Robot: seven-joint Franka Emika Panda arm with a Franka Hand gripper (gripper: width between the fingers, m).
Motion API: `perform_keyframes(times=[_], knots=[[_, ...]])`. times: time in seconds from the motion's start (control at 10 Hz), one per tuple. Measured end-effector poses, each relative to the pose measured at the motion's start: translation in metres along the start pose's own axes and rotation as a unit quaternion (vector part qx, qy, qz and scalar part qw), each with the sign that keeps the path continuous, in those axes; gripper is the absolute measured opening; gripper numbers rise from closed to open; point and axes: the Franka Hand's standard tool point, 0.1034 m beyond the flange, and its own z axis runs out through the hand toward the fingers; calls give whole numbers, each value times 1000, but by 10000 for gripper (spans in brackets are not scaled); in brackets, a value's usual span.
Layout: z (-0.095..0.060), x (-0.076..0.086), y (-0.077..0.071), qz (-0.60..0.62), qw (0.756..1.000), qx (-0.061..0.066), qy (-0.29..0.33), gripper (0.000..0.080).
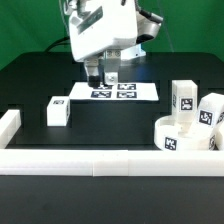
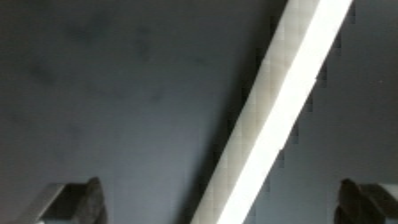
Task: Assemble stool
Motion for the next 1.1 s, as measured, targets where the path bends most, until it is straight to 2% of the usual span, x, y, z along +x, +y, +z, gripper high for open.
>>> perform_keyframes(times=[0.3,0.4,0.5,0.6,0.7,1.1], knots=[[0,1,0,-111,994,-1,1,649],[2,-1,-2,-183,983,-10,3,649],[5,4,1,-284,958,-22,6,649],[6,15,9,-350,936,-31,7,649],[5,23,13,-375,926,-33,9,649],[6,27,16,-466,884,-39,6,649]])
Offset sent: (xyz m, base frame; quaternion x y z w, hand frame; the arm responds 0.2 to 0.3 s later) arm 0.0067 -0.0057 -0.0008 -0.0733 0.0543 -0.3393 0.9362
